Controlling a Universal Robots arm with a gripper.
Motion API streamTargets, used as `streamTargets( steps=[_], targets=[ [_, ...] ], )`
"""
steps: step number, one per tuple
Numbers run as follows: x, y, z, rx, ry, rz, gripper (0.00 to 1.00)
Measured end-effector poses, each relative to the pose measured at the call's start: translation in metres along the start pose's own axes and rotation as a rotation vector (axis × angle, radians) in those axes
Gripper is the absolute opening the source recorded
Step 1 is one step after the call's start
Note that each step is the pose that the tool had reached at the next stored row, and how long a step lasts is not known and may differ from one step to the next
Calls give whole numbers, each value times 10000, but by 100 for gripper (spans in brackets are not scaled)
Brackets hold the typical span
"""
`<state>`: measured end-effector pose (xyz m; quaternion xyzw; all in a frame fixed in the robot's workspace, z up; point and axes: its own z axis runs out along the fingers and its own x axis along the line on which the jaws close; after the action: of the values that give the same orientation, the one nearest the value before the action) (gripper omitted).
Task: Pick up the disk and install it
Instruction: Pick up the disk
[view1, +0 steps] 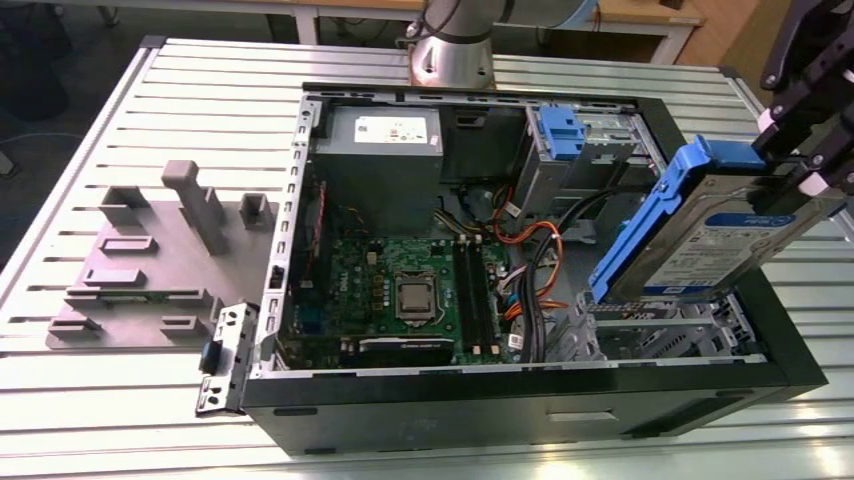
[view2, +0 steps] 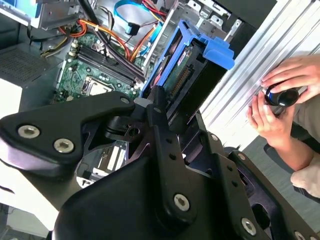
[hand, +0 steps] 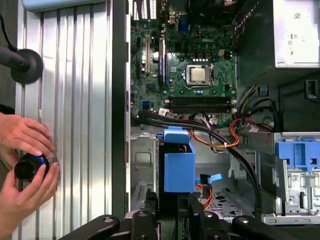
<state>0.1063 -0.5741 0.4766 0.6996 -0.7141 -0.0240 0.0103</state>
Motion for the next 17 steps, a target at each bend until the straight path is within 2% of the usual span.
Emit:
streamTargets(
  steps=[7, 14, 17],
  targets=[
    [-11, -57, 97, 0, 0, 0, 35],
    [-26, -97, 159, 0, 0, 0, 35],
    [-26, -97, 160, 0, 2, 1, 35]
  ],
)
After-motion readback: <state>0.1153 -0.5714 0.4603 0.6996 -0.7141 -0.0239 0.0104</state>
